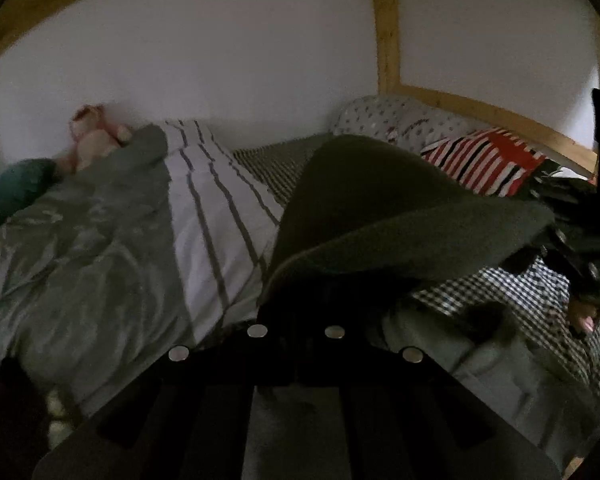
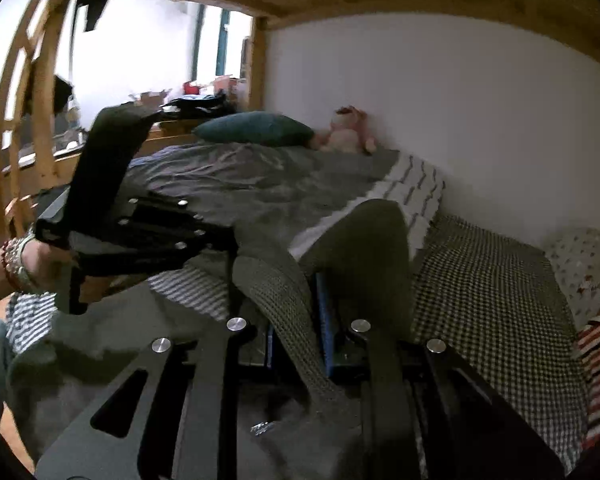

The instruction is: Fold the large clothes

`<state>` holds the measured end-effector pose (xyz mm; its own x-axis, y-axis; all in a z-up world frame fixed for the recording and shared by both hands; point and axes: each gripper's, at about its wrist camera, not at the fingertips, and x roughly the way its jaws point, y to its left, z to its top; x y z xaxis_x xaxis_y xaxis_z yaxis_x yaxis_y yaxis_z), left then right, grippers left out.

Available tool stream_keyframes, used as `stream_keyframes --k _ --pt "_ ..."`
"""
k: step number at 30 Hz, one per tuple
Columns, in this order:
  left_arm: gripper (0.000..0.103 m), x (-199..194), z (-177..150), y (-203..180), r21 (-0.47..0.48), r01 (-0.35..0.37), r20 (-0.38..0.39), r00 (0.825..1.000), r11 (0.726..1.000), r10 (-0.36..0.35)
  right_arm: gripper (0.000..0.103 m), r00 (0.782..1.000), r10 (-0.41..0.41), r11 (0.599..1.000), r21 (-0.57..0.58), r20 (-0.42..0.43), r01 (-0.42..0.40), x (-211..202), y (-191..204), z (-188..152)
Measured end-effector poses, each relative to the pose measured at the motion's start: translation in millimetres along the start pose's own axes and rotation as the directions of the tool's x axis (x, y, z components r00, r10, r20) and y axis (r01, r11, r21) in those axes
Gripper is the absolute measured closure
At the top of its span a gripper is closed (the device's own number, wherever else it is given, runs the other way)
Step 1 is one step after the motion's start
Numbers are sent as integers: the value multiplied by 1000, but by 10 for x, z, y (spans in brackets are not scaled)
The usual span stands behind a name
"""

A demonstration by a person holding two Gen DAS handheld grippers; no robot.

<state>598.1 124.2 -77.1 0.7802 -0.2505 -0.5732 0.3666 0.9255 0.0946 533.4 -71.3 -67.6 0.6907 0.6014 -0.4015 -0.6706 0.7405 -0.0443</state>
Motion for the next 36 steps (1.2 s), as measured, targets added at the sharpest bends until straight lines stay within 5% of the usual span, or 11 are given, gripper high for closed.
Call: stream_keyframes --k 10,17,18,20,22,24,27,29,31,34,36 --pt "103 -963 -930 -280 -73 -34 11 999 997 35 86 996 4 998 -64 -91 -10 -750 1568 -579" --pt "103 -980 -1843 -192 -193 -124 -158 983 973 94 80 962 65 998 30 -265 -59 -574 2134 -1339" --pt "103 -969 -1972 -161 -207 -140 -189 977 968 101 74 955 65 997 59 -290 -50 -532 2163 -1452" --pt "102 -1004 -2185 -93 -237 -166 -229 967 957 112 17 946 66 995 85 -317 -41 -527 2223 -1579" --pt "86 -1114 -2252 -58 -244 -180 -228 966 953 124 8 970 43 996 86 -240 -22 -776 2285 -1575" --pt "19 -1369 -2165 -11 -269 -174 -145 980 947 139 3 983 8 997 81 -183 7 -1027 2264 -1437" --pt "12 -1645 -1798 11 -338 -77 11 996 938 85 3 991 -97 986 126 -97 109 -1296 2003 -1105" --pt "8 -1533 -1500 -51 -344 -30 14 999 939 38 3 966 -186 957 190 -181 219 -1093 1612 -880" --pt "8 -1057 -1283 -186 -315 -41 -130 991 948 0 3 910 -200 925 237 -363 298 -636 1220 -823" --pt "8 -430 -1339 -298 -315 -109 -338 941 943 -3 3 796 -165 872 291 -582 393 36 781 -992" --pt "8 -123 -1521 -371 -264 -171 -462 886 949 31 3 709 -165 873 232 -686 428 372 694 -1196"
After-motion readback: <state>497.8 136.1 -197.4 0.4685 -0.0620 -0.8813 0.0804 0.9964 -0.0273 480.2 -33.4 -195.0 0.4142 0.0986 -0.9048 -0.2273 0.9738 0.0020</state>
